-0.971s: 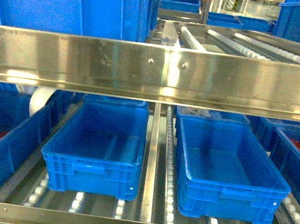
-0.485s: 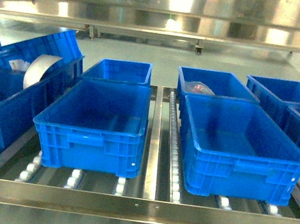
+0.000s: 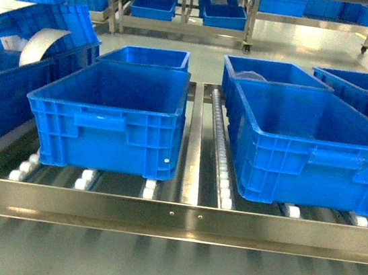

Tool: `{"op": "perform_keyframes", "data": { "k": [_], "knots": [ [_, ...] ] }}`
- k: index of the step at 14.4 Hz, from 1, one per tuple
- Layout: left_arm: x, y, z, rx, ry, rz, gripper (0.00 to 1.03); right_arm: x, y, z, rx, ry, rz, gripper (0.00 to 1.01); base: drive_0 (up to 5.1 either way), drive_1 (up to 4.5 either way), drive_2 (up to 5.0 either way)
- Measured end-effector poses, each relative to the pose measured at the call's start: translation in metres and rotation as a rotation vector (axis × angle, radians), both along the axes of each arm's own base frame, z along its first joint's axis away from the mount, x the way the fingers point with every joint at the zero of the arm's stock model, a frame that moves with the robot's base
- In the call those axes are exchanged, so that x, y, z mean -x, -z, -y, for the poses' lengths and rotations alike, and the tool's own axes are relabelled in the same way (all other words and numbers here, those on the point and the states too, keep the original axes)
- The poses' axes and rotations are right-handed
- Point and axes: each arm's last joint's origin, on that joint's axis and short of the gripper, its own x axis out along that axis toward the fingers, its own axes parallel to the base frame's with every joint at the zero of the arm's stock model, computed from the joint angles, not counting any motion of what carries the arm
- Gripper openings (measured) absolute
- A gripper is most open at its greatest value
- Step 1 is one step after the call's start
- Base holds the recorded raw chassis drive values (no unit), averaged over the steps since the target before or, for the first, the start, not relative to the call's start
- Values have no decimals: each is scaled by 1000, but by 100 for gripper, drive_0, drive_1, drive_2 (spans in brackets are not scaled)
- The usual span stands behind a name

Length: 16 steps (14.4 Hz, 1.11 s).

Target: Sort blue parts and orange caps into right shelf containers

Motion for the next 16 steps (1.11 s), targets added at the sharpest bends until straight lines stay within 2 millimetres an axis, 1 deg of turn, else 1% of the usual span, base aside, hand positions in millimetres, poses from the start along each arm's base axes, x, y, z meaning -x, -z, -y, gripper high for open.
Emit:
{"op": "perform_keyframes", "data": {
  "k": [15, 16],
  "knots": [
    [0, 0, 0, 0, 0, 0, 42, 0, 0, 0, 0, 0, -1, 44, 0, 0, 0],
    [0, 0, 0, 0, 0, -1, 42, 0, 0, 0, 0, 0, -2, 44, -3, 429, -435]
  ]
}}
